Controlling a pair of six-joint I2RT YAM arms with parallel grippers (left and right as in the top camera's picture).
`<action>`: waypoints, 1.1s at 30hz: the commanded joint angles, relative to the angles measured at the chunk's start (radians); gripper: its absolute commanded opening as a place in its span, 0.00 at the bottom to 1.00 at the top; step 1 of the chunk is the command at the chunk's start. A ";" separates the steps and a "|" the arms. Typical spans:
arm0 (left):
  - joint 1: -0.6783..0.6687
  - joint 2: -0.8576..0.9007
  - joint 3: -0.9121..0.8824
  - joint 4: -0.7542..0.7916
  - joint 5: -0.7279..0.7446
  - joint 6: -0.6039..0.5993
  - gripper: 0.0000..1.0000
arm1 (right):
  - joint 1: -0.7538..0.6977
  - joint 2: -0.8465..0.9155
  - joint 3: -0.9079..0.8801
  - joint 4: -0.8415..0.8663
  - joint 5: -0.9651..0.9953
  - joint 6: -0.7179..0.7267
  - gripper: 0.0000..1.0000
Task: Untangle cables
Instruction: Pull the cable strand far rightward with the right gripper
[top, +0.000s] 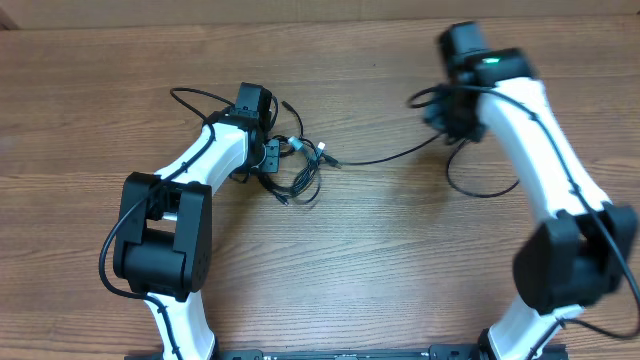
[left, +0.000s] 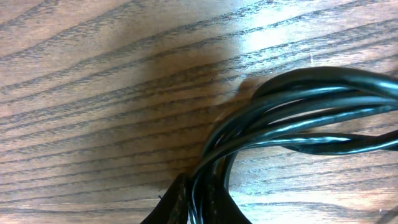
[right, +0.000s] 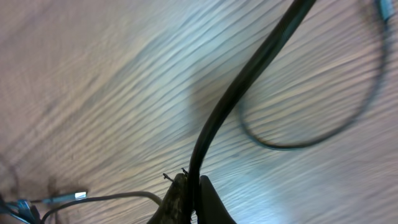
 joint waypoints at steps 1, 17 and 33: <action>0.005 0.068 -0.046 -0.008 -0.039 -0.014 0.11 | -0.079 -0.089 0.027 -0.005 -0.031 -0.072 0.04; 0.005 0.068 -0.046 -0.009 -0.039 -0.013 0.11 | -0.546 -0.165 0.027 -0.003 -0.399 -0.039 0.04; 0.005 0.068 -0.046 -0.008 -0.038 -0.014 0.11 | -0.789 -0.164 0.022 0.140 -0.408 0.048 0.04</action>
